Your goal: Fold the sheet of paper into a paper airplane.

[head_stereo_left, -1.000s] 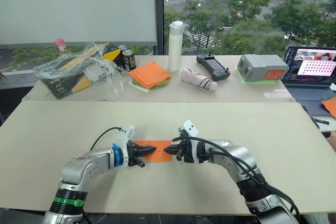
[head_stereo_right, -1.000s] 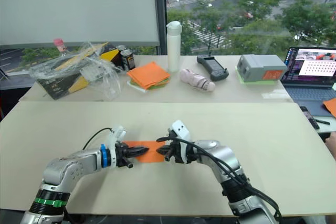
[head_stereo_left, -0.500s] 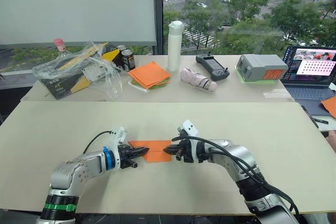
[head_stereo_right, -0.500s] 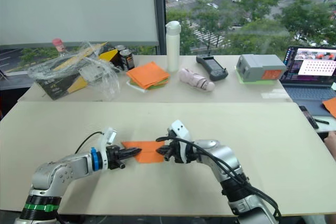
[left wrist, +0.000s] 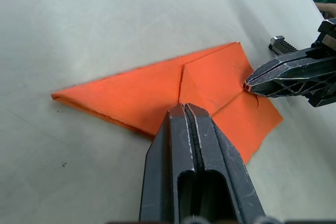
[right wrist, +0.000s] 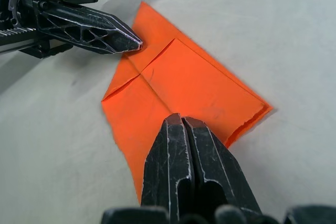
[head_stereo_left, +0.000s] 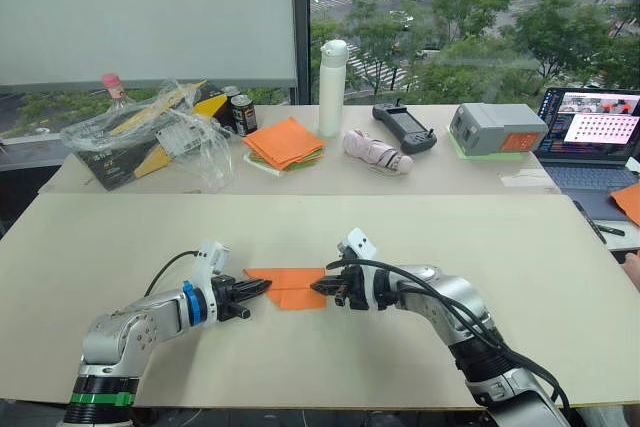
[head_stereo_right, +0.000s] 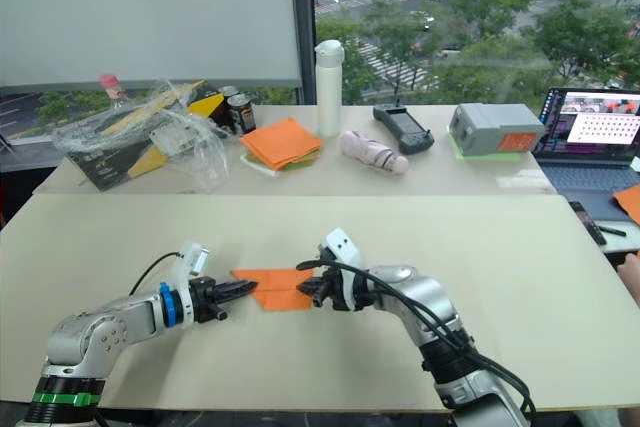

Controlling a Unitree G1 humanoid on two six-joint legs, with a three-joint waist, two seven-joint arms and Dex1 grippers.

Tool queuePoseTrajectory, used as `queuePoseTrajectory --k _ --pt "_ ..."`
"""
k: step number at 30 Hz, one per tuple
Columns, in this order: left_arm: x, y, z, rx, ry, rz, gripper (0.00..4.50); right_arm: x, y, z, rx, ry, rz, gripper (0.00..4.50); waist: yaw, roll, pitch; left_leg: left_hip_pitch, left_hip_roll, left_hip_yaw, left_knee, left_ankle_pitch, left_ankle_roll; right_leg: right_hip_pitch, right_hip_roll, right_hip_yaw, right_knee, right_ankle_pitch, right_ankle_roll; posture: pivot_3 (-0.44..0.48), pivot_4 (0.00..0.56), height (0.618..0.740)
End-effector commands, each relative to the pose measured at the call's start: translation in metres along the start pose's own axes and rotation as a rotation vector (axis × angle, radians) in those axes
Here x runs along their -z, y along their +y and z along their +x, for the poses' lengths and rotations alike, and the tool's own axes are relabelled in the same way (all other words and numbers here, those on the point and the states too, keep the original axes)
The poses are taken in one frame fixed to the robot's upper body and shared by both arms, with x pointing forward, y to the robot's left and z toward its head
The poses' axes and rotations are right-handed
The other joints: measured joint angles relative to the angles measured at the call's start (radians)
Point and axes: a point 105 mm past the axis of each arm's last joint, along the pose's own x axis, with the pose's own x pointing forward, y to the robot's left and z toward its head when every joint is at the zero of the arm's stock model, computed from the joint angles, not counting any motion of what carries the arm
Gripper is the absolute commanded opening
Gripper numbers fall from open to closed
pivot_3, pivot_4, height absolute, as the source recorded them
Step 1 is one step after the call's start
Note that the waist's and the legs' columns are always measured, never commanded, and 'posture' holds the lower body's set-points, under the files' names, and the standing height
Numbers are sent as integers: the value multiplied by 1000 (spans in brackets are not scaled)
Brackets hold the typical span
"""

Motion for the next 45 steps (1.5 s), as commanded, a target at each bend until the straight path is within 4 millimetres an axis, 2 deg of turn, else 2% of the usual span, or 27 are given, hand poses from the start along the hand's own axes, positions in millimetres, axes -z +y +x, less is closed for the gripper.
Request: queuePoseTrajectory --k 1,10,19,23,30,37,45 --pt "8 6 -3 -34 36 1 0 34 -6 0 22 116 95 18 0 0 0 0 0 0 0 0 0 0 0 0 0 0 0 0 150 740" --pt "15 4 6 -26 73 42 0 32 -7 0 26 112 96 18 2 0 0 0 0 0 0 0 0 0 0 0 0 0 0 0 150 740" --pt "25 -3 11 4 142 278 0 31 -7 0 29 107 95 18 3 1 0 1 0 0 0 0 0 1 0 0 0 0 0 0 150 740" --pt "28 -4 11 12 142 287 0 31 -7 0 29 103 95 18 3 1 0 1 0 0 -1 0 0 1 0 0 -1 0 0 0 150 740" --pt "11 3 7 -17 68 225 0 10 -1 -5 -26 8 120 18 7 0 0 0 0 0 0 0 0 1 0 0 0 0 0 0 150 740" --pt "-7 -10 1 56 6 169 0 -8 18 -16 -181 -65 155 18 0 0 0 -4 0 0 -1 0 0 -3 0 0 -1 0 0 0 150 740" --pt "-19 -22 -7 94 -31 133 0 -33 29 -33 -312 -151 186 18 -2 0 3 -18 0 0 3 0 0 -20 0 1 6 0 0 0 150 740"
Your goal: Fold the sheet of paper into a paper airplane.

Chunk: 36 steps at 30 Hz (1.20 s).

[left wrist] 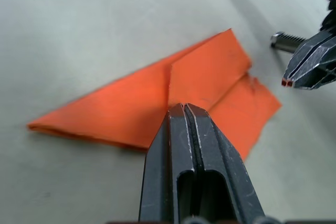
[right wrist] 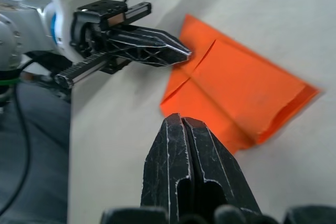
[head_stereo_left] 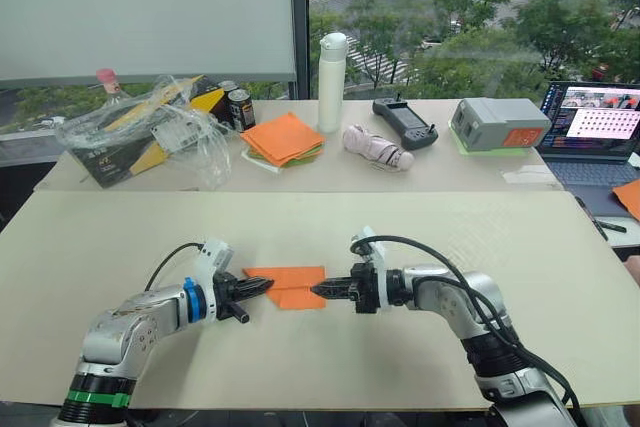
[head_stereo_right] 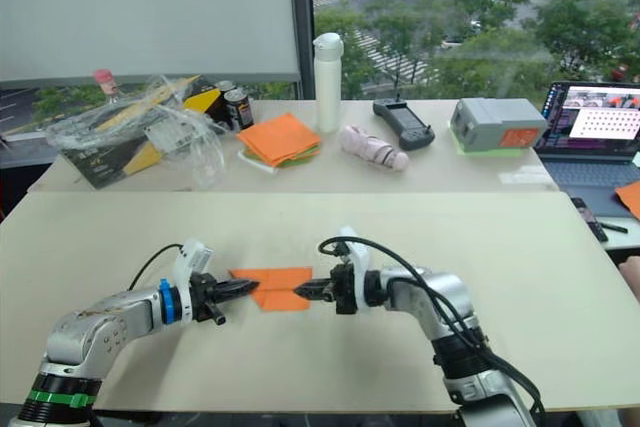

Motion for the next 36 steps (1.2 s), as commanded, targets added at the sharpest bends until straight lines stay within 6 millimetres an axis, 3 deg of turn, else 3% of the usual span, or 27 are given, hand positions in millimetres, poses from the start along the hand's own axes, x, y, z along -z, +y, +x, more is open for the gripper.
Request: queuePoseTrajectory --k 1,6,14,20,23,29,36 --pt "-16 -8 -7 19 -56 13 0 -21 16 -7 -85 -65 -21 18 0 0 2 0 0 0 0 0 0 0 0 0 0 0 0 0 150 740" --pt "-32 -19 -16 49 -117 -12 0 -36 22 -13 -122 -109 -26 18 -1 0 5 0 0 0 0 0 0 0 0 0 0 0 0 0 150 740" --pt "-36 -26 -31 48 -140 -44 0 -54 31 -22 -180 -143 -48 18 -3 0 6 -1 0 0 2 0 0 0 0 0 0 0 0 0 150 740" --pt "-27 -24 -41 10 -137 -68 0 -51 5 -12 -59 -158 -50 18 -3 0 6 -1 0 0 2 0 0 0 0 0 1 0 0 0 150 740" --pt "-24 -24 -42 -5 -143 -77 0 -44 -4 -6 -20 -145 -56 824 -2 0 6 -1 0 1 2 0 0 -1 0 0 1 0 0 0 150 740" --pt "-20 -26 -42 -13 -142 -84 0 -47 -13 0 20 -157 -61 2898 -2 0 6 -3 0 1 4 0 0 -1 0 0 1 0 0 0 150 740" --pt "-17 -25 -42 -28 -143 -94 0 -53 -17 -1 31 -181 -33 2898 -2 0 6 -3 0 0 4 0 -1 -1 0 0 2 0 0 0 150 740"
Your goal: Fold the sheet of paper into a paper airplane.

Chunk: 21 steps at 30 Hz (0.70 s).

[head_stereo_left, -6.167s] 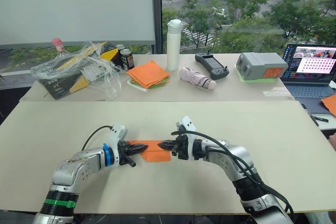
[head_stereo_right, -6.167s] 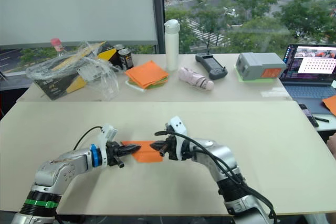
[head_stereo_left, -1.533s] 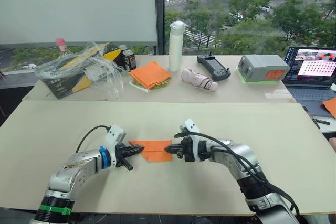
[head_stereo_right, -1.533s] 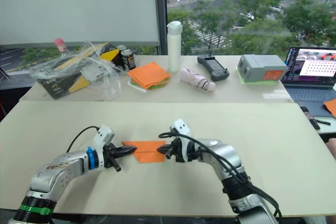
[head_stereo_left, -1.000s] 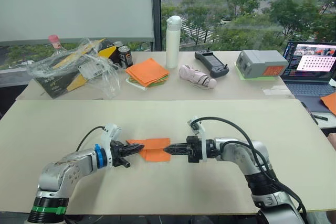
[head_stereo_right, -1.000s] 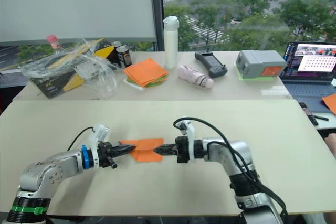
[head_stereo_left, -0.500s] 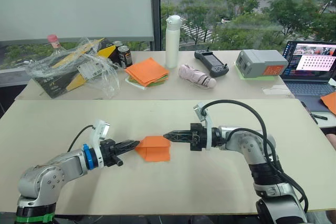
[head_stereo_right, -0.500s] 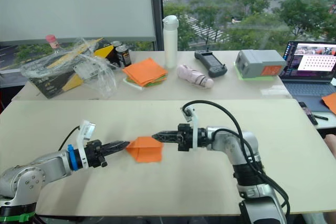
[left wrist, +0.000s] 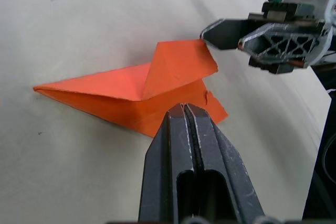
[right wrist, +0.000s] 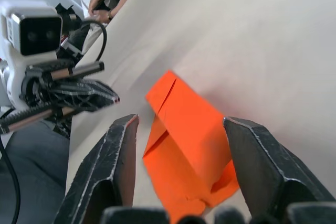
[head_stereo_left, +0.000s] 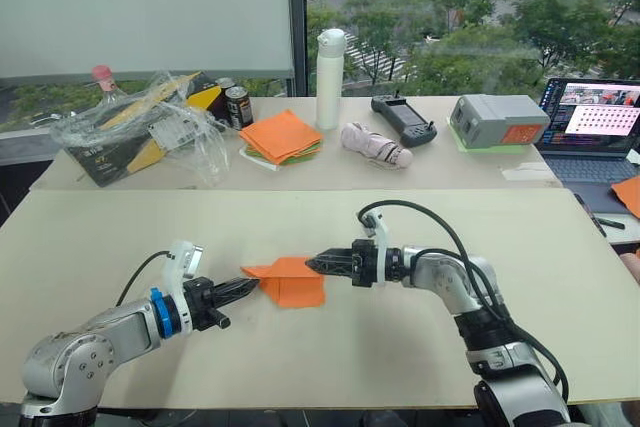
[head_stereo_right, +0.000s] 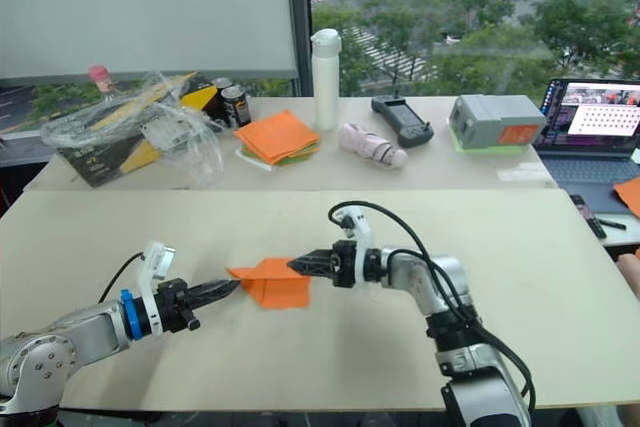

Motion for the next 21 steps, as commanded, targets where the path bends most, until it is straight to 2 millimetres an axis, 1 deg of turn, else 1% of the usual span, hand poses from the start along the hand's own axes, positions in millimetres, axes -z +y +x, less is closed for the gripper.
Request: queuePoseTrajectory --k 1,5,8,16,21 --pt "-8 -5 -1 13 -37 27 0 -12 3 0 -9 -44 -21 2898 0 0 0 0 0 0 0 0 0 0 0 0 0 0 0 0 150 740" --pt "-7 -5 0 11 -40 25 0 -9 -2 0 15 -34 -20 2898 0 0 0 0 0 0 0 0 0 0 0 0 0 0 0 0 150 740" --pt "-7 -6 0 12 -39 25 0 -2 -4 0 24 -9 -21 2898 0 0 0 0 0 0 0 0 0 0 0 0 0 0 0 0 150 740" --pt "-8 -5 1 10 -37 30 0 7 -5 3 26 17 -17 2898 -1 0 0 0 0 0 1 0 0 0 0 0 1 0 0 0 150 740" --pt "-8 -5 1 5 -38 32 0 12 -2 5 9 36 -21 2898 -1 0 0 0 0 0 1 0 0 0 0 0 1 0 0 0 150 740"
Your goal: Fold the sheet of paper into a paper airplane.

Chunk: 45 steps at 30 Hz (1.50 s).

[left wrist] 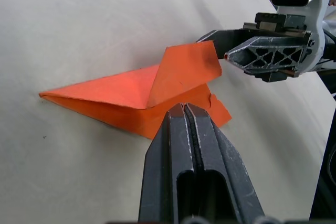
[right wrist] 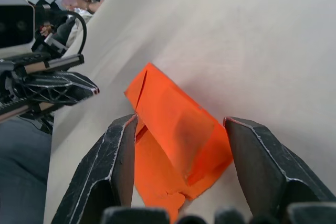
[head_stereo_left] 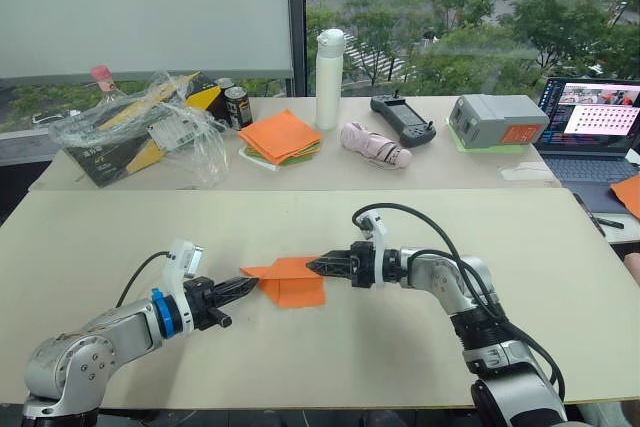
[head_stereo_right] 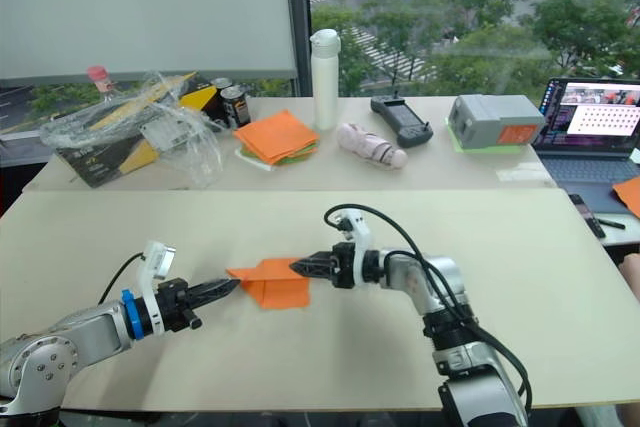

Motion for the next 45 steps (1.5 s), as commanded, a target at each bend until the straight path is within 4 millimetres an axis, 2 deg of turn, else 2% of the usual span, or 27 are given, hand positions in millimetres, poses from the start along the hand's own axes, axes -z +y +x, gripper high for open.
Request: queuePoseTrajectory --k 1,10,11,18,23,26,29,33,37,41,45 --pt "-7 -6 0 18 -23 27 0 -4 8 0 -40 -21 -29 2898 0 0 0 0 0 0 0 0 0 0 0 0 0 0 0 0 150 740" --pt "-5 -4 0 8 -23 23 0 -7 17 6 -72 -16 -44 2898 0 0 0 0 0 0 1 0 0 0 0 0 0 0 0 0 150 740" --pt "-5 -3 0 7 -23 22 0 -7 17 6 -72 -16 -46 2360 0 0 0 0 0 0 1 0 0 0 0 0 0 0 0 0 150 740" --pt "-5 -2 1 1 -27 16 0 -5 19 8 -74 2 -113 42 -2 0 0 0 0 0 1 0 0 0 0 0 1 0 0 0 150 740" --pt "-4 -1 0 -2 -25 13 0 -16 25 5 -72 -16 -254 42 -1 0 0 0 0 0 2 0 0 0 0 0 1 0 0 0 150 740" --pt "-4 0 0 -5 -27 6 0 -34 32 2 -65 -77 -386 42 -1 0 0 0 0 0 2 0 0 0 0 0 1 0 0 0 150 740" --pt "-2 1 -1 -7 -23 2 0 -56 35 0 -25 -143 -553 42 -2 0 0 0 0 0 2 0 0 0 0 0 1 0 0 0 150 740" --pt "-2 2 -1 -5 -21 0 0 -66 38 -2 10 -163 -808 42 -1 0 0 0 0 0 2 0 0 0 0 0 1 0 0 0 150 740" --pt "-2 2 0 -3 -21 1 0 -53 45 -4 16 -140 -1237 42 0 0 0 0 -1 1 3 0 0 0 0 0 1 0 0 0 150 740" --pt "-2 2 0 -3 -20 -2 0 -41 47 -5 -6 -142 -1440 42 0 0 0 0 0 1 3 0 0 0 0 0 1 0 0 0 150 740" --pt "-1 1 0 -4 -20 -3 0 -24 40 -2 -13 -95 -1605 42 -1 0 0 0 0 1 3 1 -1 0 0 0 2 0 0 0 150 740"
